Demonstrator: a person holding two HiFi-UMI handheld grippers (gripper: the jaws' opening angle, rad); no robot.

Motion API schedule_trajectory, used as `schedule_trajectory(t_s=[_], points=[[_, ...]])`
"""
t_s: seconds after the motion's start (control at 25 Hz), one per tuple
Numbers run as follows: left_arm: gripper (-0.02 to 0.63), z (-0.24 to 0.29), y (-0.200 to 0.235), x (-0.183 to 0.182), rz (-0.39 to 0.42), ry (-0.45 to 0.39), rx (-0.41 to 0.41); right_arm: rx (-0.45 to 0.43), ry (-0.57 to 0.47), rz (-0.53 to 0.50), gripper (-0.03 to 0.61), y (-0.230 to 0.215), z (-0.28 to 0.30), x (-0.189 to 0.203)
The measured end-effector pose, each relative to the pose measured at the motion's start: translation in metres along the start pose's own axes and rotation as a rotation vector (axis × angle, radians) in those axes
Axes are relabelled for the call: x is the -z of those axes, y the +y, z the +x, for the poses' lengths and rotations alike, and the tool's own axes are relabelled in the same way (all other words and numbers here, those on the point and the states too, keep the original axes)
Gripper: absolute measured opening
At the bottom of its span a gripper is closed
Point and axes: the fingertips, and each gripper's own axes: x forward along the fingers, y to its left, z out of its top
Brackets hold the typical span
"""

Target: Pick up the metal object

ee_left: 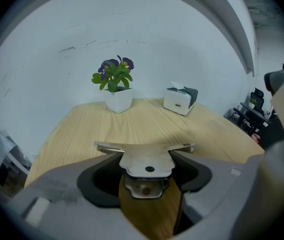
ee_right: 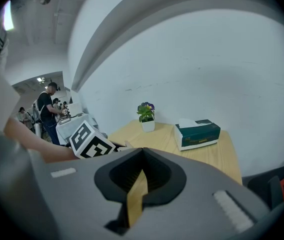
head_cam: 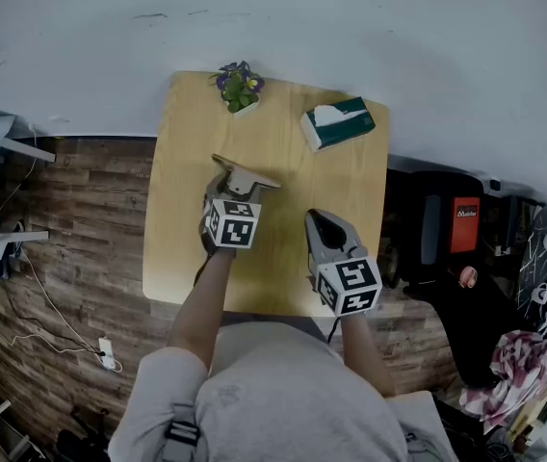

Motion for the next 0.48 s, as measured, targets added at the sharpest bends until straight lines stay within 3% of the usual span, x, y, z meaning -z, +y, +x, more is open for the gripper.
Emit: schedule_trajectory(t_s=[0.16, 0.48], points=[[0.305, -0.011, -0.001, -0.004, -0.025, -0.014, 0.047, -0.010, -0.019, -0.007, 0.002, 0.008, 0.003, -0.007], [0.305, -0.059, 0.008, -0.031, -0.008, -0.123, 0.063, -0.005, -0.083, -0.016, 0.002, 0.025, 0.004, -0.029]])
